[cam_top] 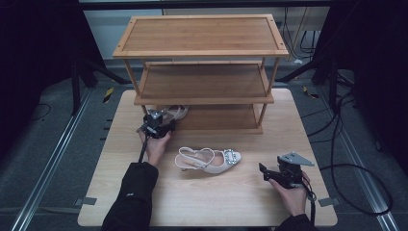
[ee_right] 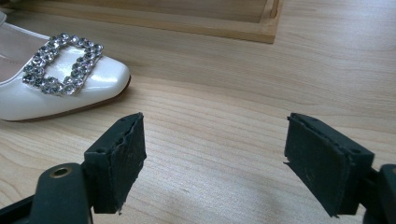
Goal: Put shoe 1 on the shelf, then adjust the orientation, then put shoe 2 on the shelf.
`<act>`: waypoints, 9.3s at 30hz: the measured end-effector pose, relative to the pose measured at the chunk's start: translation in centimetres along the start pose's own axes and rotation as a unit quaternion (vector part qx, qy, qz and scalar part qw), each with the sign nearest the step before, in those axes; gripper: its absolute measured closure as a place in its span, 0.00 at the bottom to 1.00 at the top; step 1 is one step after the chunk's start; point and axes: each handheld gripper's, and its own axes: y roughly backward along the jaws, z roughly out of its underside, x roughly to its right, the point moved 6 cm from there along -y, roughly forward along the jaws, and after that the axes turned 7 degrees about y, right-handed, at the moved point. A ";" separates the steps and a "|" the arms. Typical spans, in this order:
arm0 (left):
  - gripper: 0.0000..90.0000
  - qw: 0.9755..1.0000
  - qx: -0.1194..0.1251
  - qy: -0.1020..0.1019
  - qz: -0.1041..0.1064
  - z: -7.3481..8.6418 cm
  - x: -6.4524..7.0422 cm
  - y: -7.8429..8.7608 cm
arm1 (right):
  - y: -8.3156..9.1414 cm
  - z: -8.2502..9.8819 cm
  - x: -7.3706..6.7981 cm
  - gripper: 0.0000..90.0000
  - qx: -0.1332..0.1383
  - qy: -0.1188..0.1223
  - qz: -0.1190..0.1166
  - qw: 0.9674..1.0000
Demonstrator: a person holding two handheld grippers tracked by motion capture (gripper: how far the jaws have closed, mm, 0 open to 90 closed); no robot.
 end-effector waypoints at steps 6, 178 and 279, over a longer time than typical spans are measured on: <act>0.40 1.000 -0.003 0.006 0.007 0.2 -0.3 -0.3 | 0.0 0.0 -0.1 0.23 -0.001 0.005 -0.001 1.000; 0.43 0.947 -0.066 -0.110 0.296 6.4 7.8 11.3 | 0.1 0.1 -0.2 0.22 0.000 0.005 -0.004 1.000; 0.79 0.994 -0.016 -0.044 0.103 3.0 7.0 -0.7 | 0.2 0.3 -0.6 0.23 0.003 0.011 -0.015 1.000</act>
